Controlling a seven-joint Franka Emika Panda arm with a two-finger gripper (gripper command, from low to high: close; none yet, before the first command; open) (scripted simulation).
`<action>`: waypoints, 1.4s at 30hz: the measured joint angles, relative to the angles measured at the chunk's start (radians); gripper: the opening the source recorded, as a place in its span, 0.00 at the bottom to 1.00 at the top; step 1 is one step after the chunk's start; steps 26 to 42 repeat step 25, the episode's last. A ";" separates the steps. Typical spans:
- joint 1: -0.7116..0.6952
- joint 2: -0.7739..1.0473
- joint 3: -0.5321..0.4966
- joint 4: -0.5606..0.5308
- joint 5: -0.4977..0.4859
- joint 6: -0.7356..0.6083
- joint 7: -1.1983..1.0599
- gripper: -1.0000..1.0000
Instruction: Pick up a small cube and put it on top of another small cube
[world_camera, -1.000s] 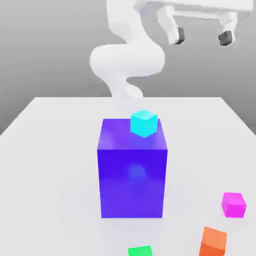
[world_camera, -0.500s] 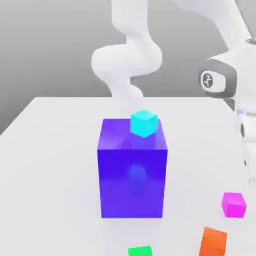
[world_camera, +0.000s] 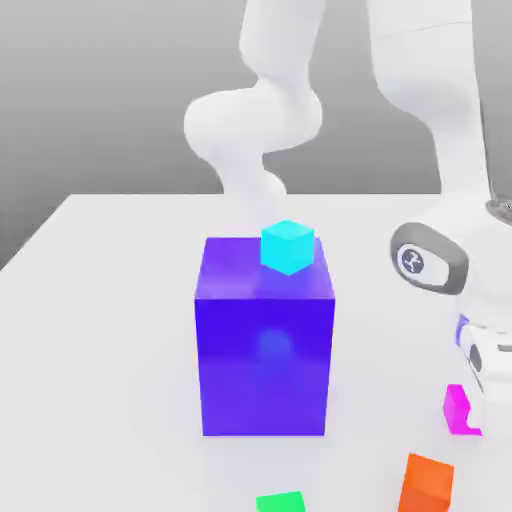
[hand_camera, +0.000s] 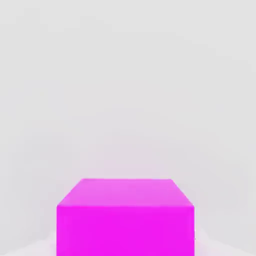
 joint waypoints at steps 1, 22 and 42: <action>-0.003 -0.030 0.005 -0.006 0.008 -0.024 -0.006 0.00; -0.357 0.010 -0.241 0.225 0.253 -0.221 0.060 1.00; -0.357 0.010 -0.241 0.225 0.253 -0.221 0.060 1.00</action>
